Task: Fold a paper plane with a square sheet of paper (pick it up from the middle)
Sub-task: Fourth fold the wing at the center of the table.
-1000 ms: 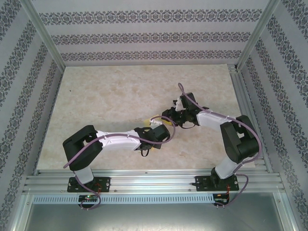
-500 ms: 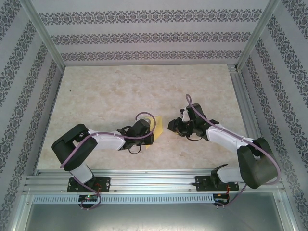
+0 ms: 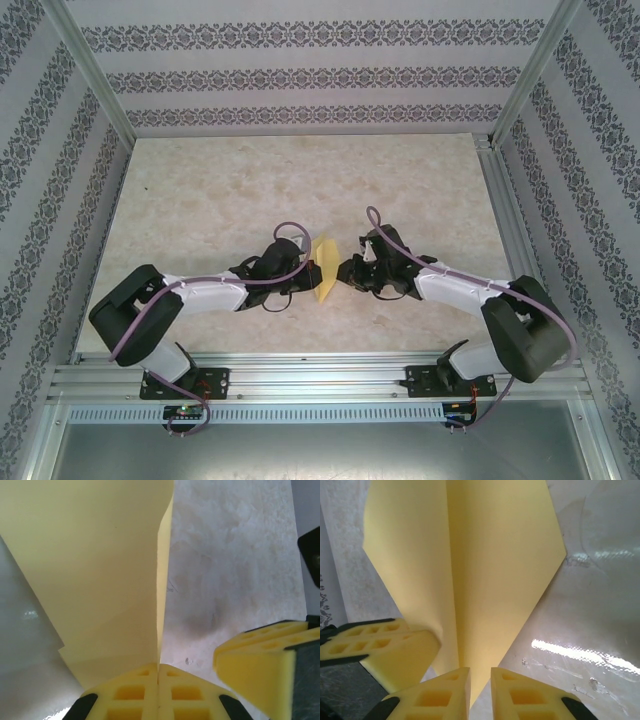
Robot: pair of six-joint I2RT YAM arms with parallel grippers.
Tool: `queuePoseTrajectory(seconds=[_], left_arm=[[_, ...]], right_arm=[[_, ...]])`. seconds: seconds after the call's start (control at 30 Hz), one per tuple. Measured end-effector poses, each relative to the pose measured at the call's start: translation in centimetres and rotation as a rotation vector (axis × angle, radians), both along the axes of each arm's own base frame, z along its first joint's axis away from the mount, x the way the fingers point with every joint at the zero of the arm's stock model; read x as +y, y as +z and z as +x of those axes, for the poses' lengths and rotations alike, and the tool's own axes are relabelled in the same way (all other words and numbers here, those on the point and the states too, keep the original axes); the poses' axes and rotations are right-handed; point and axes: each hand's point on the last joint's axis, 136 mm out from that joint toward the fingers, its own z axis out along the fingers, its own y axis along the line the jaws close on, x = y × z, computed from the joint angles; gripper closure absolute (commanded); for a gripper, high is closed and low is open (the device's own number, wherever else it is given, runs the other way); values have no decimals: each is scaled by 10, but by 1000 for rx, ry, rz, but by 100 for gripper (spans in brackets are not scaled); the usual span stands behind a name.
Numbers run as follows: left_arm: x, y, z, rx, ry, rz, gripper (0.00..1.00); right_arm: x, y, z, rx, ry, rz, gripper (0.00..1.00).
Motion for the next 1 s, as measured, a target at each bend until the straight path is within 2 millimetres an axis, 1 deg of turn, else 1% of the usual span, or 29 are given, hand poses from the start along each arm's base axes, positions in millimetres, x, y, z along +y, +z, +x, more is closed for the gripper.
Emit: queuePoseTrajectory(seconds=[0.1, 0.3, 0.37, 0.53, 0.67, 0.8, 0.93, 1.0], left_arm=[[0, -9, 1, 22, 6, -11, 98], [5, -27, -6, 62, 11, -26, 98], [7, -29, -6, 68, 16, -35, 97], [11, -24, 3, 65, 29, -72, 97], [11, -23, 7, 71, 23, -100, 97], [10, -29, 7, 89, 11, -123, 97], [15, -38, 6, 117, 18, -137, 97], [16, -38, 6, 120, 16, -146, 97]], right_arm=[[3, -5, -2, 14, 1, -13, 85], [7, -6, -2, 9, -5, -21, 85], [9, -6, -4, 9, -5, -23, 86], [16, -10, -6, 12, 2, -26, 88], [19, -13, -1, 10, -14, -23, 89], [25, -16, 4, 7, -20, -27, 89], [30, -19, 12, 3, -30, -32, 89], [32, -23, 15, 10, -35, -35, 89]])
